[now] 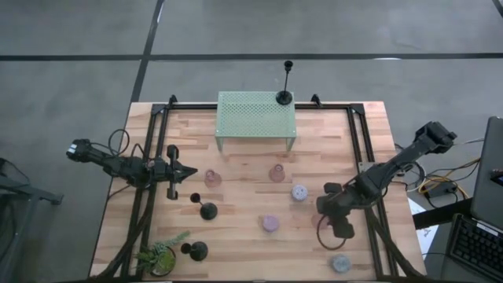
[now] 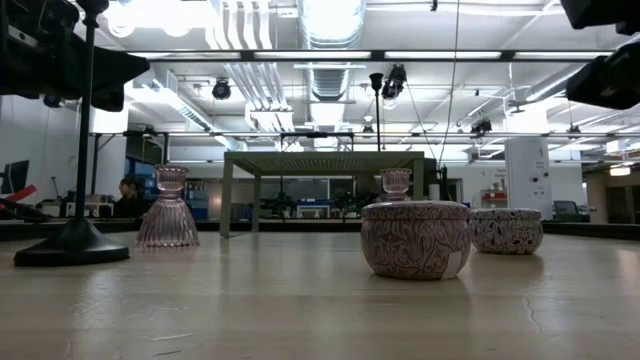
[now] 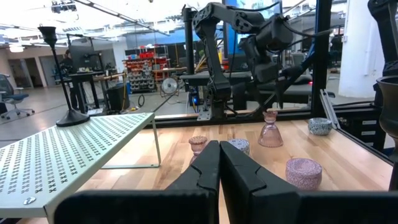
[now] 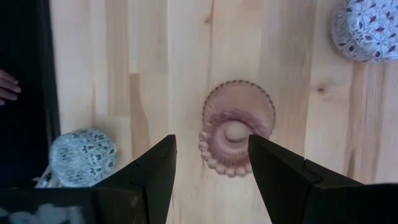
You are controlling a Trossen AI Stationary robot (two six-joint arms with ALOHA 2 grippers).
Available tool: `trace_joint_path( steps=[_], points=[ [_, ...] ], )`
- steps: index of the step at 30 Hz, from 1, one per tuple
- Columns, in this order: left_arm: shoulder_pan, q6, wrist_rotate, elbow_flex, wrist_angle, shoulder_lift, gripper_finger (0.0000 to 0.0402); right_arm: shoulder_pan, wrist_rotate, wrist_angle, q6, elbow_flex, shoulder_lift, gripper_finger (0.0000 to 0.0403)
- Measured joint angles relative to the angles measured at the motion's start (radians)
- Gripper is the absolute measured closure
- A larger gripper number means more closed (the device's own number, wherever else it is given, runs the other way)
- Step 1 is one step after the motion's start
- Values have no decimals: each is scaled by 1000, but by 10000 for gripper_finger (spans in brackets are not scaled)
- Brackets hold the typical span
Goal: Pick & Place candle stick holders
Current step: Put the bottom pink glass candle holder on the shelf
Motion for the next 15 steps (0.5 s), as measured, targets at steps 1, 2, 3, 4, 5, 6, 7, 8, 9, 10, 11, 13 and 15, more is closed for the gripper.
trace_joint_path(
  steps=[1, 2, 3, 4, 5, 6, 7, 8, 9, 10, 11, 13, 15],
  points=[
    [0, 0, 0, 0, 0, 0, 387, 0, 0, -3, 0, 0, 8, 207],
    [0, 0, 0, 0, 0, 0, 387, 0, 0, -5, 0, 0, 15, 207],
    [0, 0, 0, 0, 0, 0, 387, 0, 0, -5, 0, 0, 20, 207],
    [0, 0, 0, 0, 0, 0, 387, 0, 0, -4, -1, 0, 24, 207],
    [0, 0, 0, 0, 0, 0, 387, 0, 0, -4, -1, 0, 27, 207],
    [0, 0, 0, 0, 0, 0, 387, 0, 0, -5, -1, 0, 28, 207],
    [0, 0, 0, 0, 0, 0, 387, 0, 0, -5, -1, 0, 29, 207],
    [0, 0, 0, 0, 0, 0, 387, 0, 0, -4, -1, 0, 28, 207],
    [0, 0, 0, 0, 0, 0, 387, 0, 0, -5, 0, 0, 25, 208],
    [0, 0, 0, 0, 0, 0, 387, 0, 0, -4, 0, 0, 22, 208],
    [0, 0, 0, 0, 0, 0, 387, 0, 0, -4, 0, 0, 20, 209],
    [0, 0, 0, 0, 0, 0, 387, 0, 0, -4, 6, 0, 19, 212],
    [0, 0, 0, 0, 0, 0, 387, 0, 0, -2, 14, 0, 25, 216]
  ],
)
